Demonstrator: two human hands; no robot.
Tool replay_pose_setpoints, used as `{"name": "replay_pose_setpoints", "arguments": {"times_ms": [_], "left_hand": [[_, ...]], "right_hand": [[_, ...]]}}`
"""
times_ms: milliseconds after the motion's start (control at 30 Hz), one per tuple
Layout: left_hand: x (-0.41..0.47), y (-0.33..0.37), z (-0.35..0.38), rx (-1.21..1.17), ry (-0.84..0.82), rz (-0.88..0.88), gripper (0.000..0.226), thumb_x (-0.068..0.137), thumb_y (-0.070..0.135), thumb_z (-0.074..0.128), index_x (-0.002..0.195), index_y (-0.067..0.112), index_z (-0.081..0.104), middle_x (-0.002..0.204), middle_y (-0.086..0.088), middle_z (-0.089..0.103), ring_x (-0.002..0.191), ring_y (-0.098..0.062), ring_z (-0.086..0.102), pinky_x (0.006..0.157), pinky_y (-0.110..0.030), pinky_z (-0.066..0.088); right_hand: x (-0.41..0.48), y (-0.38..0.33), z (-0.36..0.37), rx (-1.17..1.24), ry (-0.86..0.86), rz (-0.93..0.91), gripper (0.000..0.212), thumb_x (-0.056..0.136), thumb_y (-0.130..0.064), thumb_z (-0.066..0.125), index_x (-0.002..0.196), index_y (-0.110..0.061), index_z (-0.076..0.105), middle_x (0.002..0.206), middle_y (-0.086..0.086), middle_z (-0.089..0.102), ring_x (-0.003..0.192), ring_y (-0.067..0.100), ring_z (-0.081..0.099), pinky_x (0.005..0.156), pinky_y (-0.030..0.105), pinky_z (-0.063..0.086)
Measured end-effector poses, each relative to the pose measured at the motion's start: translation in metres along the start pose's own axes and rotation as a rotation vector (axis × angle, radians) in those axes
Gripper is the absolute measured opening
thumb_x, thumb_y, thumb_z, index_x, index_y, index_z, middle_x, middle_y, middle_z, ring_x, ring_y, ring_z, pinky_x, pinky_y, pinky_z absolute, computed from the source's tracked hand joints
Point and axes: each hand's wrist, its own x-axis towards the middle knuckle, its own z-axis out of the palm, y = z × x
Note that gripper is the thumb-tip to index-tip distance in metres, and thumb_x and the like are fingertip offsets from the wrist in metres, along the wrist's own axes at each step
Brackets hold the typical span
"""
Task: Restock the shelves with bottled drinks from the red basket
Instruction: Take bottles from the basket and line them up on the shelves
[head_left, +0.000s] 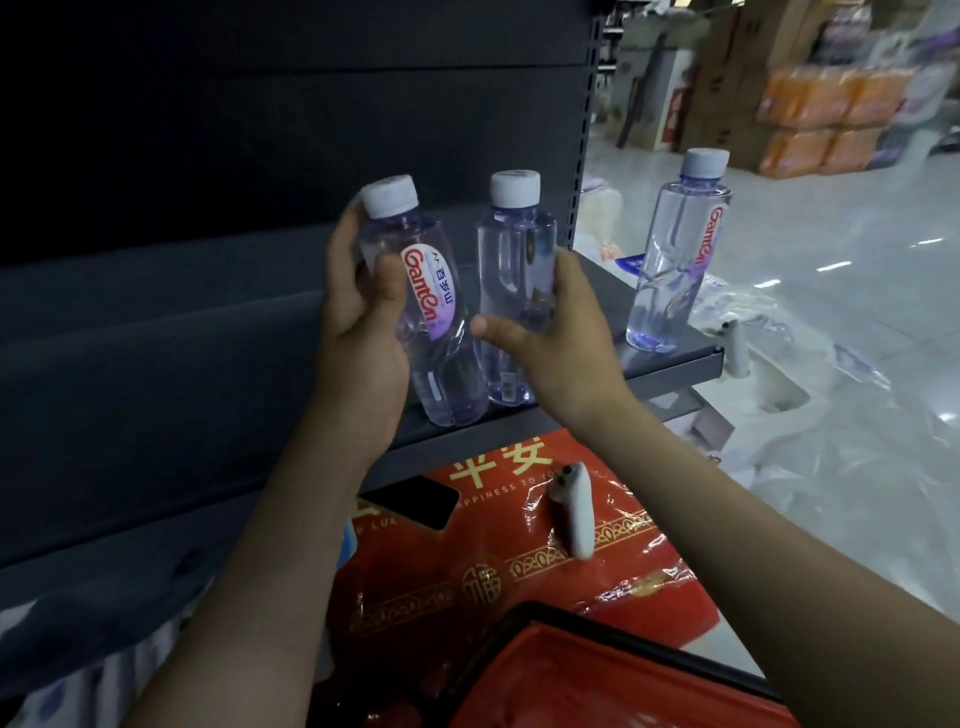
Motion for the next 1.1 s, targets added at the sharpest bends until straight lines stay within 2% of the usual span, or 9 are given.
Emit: {"name": "replay_pose_setpoints", "arguments": {"times_ms": [133,267,333,433,500,700,833,967,1100], "left_hand": [[-0.021,-0.027,0.002,0.303,-0.121,-0.134,0.056,0.094,0.008,0.059,0.140,0.021,0.031,0.128,0.000,0.060,0.108,-0.007,0.064,0.088,-0.027,0.054],[-0.023,-0.029,-0.003,0.472,-0.229,-0.210,0.089,0.079,-0.006,0.069,0.145,0.031,0.022,0.137,0.004,0.052,0.116,0.003,0.057,0.087,-0.013,0.051],[-0.021,-0.026,-0.002,0.553,-0.184,-0.199,0.085,0.079,-0.005,0.073,0.142,0.033,0.028,0.134,0.011,0.055,0.114,0.007,0.058,0.086,-0.014,0.051],[-0.020,-0.033,0.006,0.682,-0.026,-0.200,0.057,0.079,0.009,0.077,0.124,0.026,0.048,0.122,0.006,0.065,0.109,-0.013,0.064,0.093,-0.045,0.055],[-0.018,-0.040,0.012,0.689,0.005,-0.207,0.046,0.080,0.013,0.077,0.117,0.027,0.053,0.115,0.006,0.068,0.105,-0.016,0.066,0.092,-0.050,0.054],[-0.012,-0.058,0.026,0.796,-0.009,-0.224,0.055,0.084,0.024,0.073,0.132,0.035,0.049,0.117,0.010,0.069,0.104,-0.017,0.067,0.091,-0.046,0.054],[-0.015,-0.067,0.042,0.900,-0.016,-0.212,0.057,0.088,0.031,0.069,0.139,0.036,0.041,0.121,0.004,0.068,0.107,-0.021,0.065,0.091,-0.044,0.053],[-0.017,-0.068,0.056,1.042,0.024,-0.230,0.064,0.092,0.041,0.063,0.146,0.038,0.030,0.125,0.001,0.066,0.109,-0.028,0.064,0.085,-0.042,0.052],[-0.019,-0.059,0.060,1.059,-0.032,-0.277,0.079,0.094,0.044,0.059,0.156,0.031,0.013,0.135,-0.005,0.060,0.118,-0.031,0.060,0.084,-0.037,0.045]], "right_hand": [[-0.007,-0.001,-0.003,-0.022,-0.158,0.016,0.089,0.071,-0.049,0.068,0.144,-0.026,0.023,0.136,0.004,0.050,0.129,0.025,0.048,0.104,0.048,0.047],[-0.012,0.002,-0.022,-0.085,-0.291,0.051,0.087,0.083,-0.011,0.070,0.149,-0.022,0.015,0.133,-0.001,0.054,0.119,0.011,0.056,0.087,0.008,0.046],[-0.016,0.005,-0.025,-0.194,-0.223,0.042,0.078,0.090,-0.005,0.066,0.150,-0.020,0.020,0.129,-0.002,0.059,0.113,0.012,0.058,0.078,0.001,0.042],[-0.015,0.012,-0.024,-0.271,-0.083,0.052,0.066,0.090,-0.011,0.070,0.144,-0.011,0.032,0.130,0.005,0.062,0.118,0.022,0.059,0.088,0.018,0.042],[-0.012,0.015,-0.027,-0.274,-0.044,0.077,0.062,0.090,-0.014,0.071,0.141,-0.009,0.037,0.131,0.007,0.062,0.118,0.023,0.060,0.088,0.022,0.042],[-0.007,0.022,-0.040,-0.256,0.021,0.131,0.063,0.089,-0.014,0.072,0.142,-0.011,0.039,0.131,0.006,0.063,0.115,0.023,0.062,0.098,0.040,0.051],[-0.009,0.029,-0.045,-0.305,0.098,0.127,0.060,0.088,-0.018,0.073,0.139,-0.013,0.041,0.129,0.006,0.063,0.108,0.015,0.059,0.092,0.032,0.050],[-0.011,0.029,-0.049,-0.362,0.112,0.155,0.060,0.090,-0.023,0.071,0.140,-0.016,0.039,0.132,0.008,0.063,0.115,0.029,0.062,0.095,0.046,0.050],[-0.019,0.019,-0.058,-0.369,0.038,0.230,0.071,0.093,-0.024,0.067,0.150,-0.014,0.028,0.142,0.014,0.054,0.127,0.032,0.055,0.105,0.045,0.045]]}}
